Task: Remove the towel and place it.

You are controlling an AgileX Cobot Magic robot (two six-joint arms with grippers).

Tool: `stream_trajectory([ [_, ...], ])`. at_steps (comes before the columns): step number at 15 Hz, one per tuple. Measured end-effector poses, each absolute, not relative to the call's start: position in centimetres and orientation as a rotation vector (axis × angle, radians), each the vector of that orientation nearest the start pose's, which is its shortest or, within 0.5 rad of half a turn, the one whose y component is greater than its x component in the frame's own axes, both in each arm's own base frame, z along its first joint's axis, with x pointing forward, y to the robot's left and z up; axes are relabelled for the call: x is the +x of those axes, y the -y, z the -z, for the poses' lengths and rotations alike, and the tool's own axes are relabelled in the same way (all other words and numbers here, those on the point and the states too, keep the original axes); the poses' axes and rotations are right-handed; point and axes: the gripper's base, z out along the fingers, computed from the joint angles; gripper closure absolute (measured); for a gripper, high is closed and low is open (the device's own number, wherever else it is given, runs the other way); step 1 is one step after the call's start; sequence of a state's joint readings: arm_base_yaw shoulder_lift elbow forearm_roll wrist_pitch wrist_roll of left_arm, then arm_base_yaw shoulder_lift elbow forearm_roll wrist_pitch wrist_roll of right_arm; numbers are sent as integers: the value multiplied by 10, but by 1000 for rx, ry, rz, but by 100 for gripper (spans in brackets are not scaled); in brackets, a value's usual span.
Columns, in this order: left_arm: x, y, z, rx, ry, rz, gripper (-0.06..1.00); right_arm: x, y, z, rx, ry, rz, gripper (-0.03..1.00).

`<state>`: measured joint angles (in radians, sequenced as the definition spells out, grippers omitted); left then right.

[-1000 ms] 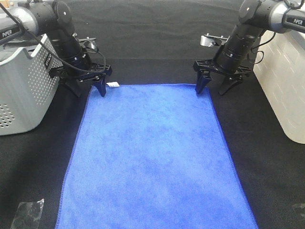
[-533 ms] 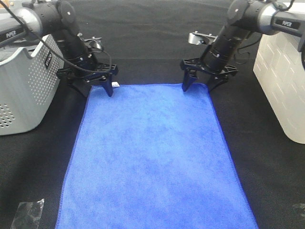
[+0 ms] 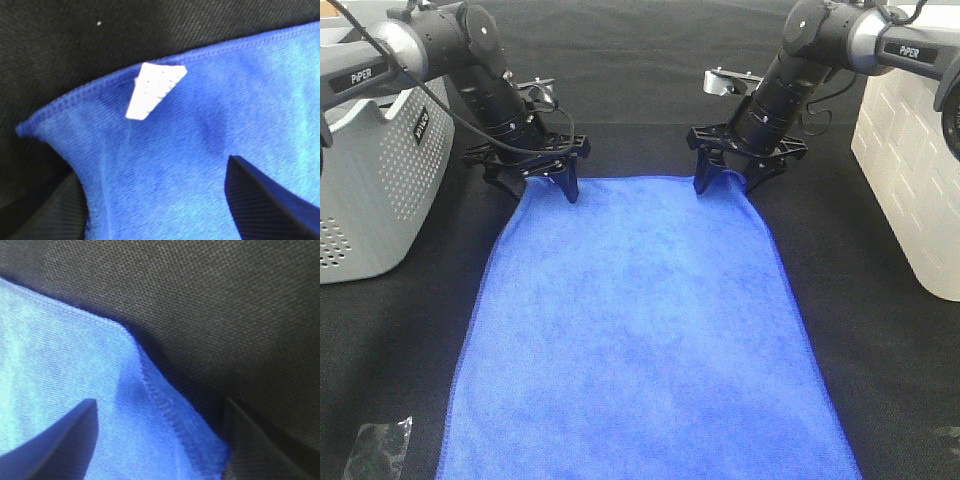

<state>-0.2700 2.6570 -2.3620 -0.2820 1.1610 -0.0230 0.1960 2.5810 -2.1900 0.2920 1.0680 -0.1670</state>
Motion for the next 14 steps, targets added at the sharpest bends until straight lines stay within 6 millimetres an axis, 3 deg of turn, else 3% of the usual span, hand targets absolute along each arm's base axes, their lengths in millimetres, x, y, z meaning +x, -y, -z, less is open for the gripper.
stream_trajectory([
  [2,511,166,-104,234,-2938,446,36,510,-123,-100,-370,-2898,-374,35],
  [5,512,166,-103,229,-2934,452,56,512,-121,-98,-382,-2892,-339,63],
  [6,512,166,-103,229,-2934,452,56,512,-121,-98,-382,-2892,-339,63],
  [9,512,167,-99,242,-2933,455,90,512,-122,-96,-380,-2888,-341,91],
  [14,513,168,-103,301,-2912,445,93,512,-122,-96,-422,-2876,-327,94],
])
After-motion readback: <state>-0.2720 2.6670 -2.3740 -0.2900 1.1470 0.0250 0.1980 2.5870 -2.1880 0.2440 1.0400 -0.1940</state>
